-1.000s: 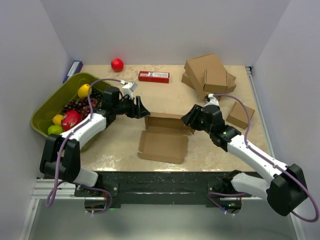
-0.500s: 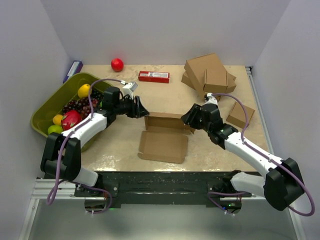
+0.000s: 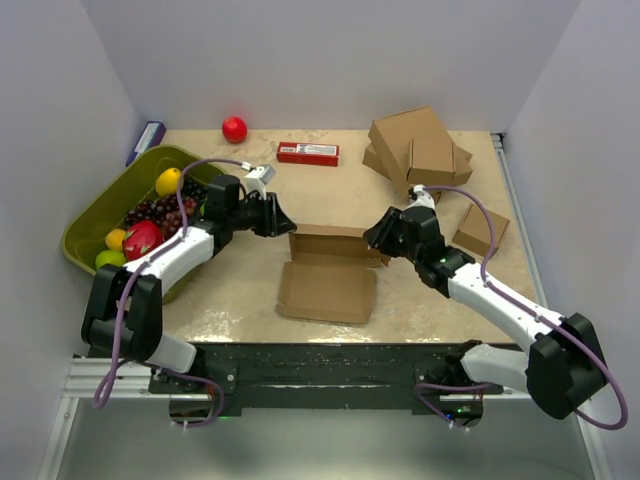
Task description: Fold the paper box
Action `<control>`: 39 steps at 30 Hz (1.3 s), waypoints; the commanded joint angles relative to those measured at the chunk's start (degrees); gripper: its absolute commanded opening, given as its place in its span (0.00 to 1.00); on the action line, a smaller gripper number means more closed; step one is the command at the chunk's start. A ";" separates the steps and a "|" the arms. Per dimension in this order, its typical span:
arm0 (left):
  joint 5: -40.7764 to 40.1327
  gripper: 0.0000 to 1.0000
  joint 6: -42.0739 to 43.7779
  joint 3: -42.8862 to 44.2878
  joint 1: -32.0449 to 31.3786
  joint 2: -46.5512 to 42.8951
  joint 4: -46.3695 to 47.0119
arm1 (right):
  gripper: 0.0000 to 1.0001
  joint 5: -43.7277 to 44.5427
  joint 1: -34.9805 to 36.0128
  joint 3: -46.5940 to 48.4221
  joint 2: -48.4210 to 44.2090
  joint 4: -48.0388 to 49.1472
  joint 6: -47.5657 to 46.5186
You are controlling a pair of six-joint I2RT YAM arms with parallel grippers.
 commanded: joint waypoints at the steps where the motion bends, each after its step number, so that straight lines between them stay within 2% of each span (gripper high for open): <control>1: -1.27 0.31 1.86 -1.88 0.28 0.86 -1.54 | 0.35 1.66 -0.33 -0.01 0.61 1.85 -0.85; 13: -0.40 0.30 1.68 -3.11 0.28 -0.90 -1.28 | 0.35 -0.09 -0.77 0.51 0.61 1.85 -0.24; 29: 0.75 0.30 1.59 -3.46 0.19 -1.08 -1.28 | 0.33 -11.25 -3.94 -4.49 2.81 14.14 7.67; 39: 1.54 0.30 1.51 -3.46 0.19 -0.99 -1.10 | 0.30 -13.63 -4.90 -8.71 2.72 21.79 15.75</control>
